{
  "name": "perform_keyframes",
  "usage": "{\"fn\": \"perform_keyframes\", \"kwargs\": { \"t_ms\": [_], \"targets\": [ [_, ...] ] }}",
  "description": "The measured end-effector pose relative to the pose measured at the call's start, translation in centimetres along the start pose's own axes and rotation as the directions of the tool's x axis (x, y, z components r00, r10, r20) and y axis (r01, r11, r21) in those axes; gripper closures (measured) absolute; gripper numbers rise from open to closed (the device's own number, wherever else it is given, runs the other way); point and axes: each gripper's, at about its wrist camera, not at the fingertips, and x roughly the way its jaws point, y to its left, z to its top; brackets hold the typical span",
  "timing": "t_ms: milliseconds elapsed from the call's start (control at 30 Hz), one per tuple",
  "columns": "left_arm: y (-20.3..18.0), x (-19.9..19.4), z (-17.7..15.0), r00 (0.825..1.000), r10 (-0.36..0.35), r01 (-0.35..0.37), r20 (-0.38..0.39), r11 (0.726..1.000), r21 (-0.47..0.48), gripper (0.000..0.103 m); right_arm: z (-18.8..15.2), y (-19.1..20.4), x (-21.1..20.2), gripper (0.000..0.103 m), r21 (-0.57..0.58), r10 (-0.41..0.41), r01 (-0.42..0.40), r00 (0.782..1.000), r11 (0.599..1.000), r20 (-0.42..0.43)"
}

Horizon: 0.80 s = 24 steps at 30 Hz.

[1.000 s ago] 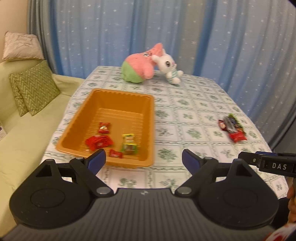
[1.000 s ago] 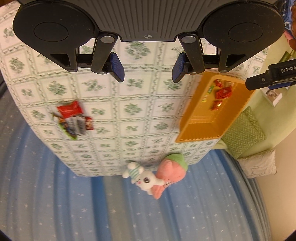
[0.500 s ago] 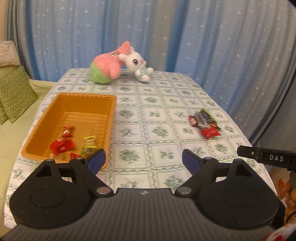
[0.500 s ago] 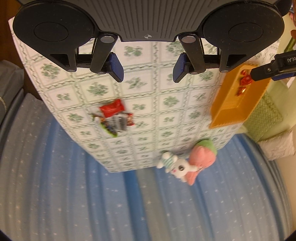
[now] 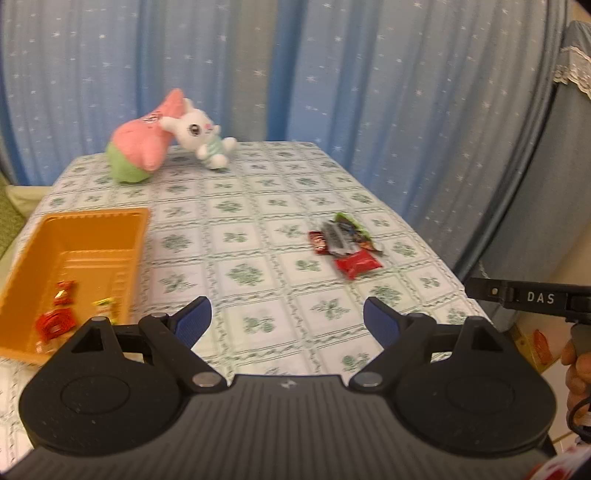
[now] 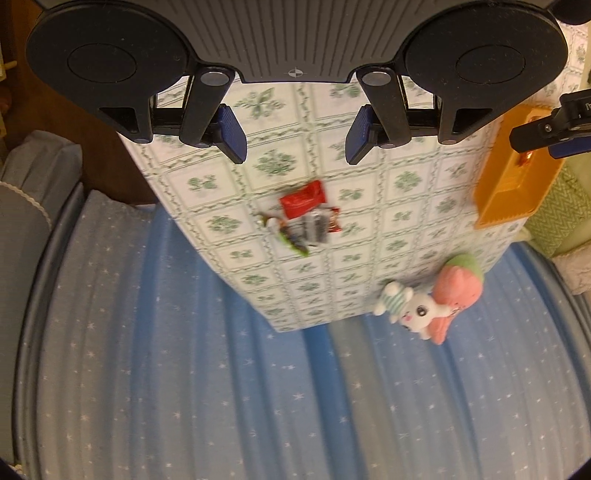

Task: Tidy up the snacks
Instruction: 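Withdraw both open tools from the tray toward the candy pile, then grasp a red square packet with the left tool while the right tool grasps a green-wrapped candy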

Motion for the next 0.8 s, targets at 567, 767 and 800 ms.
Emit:
{"fn": "perform_keyframes", "kwargs": {
  "t_ms": [567,767,800],
  "targets": [
    [-3.7,12.2,2.0,0.991,-0.122,0.128,-0.052,0.981,0.147,0.027,2.1,-4.9,6.8,0.044,-0.011,0.009,-0.01,0.999,1.0,-0.047],
    [-5.2,16.9,2.5,0.984,-0.158,0.173,-0.079,0.952,0.252,0.033,2.8,-6.3,9.9,0.044,-0.012,0.012,-0.013,0.998,1.0,-0.067],
    [-5.4,17.8,2.6,0.982,-0.169,0.186,-0.085,0.947,0.263,0.034,2.9,-6.6,10.4,0.044,-0.01,0.013,-0.013,0.998,1.0,-0.069]
  ]
}}
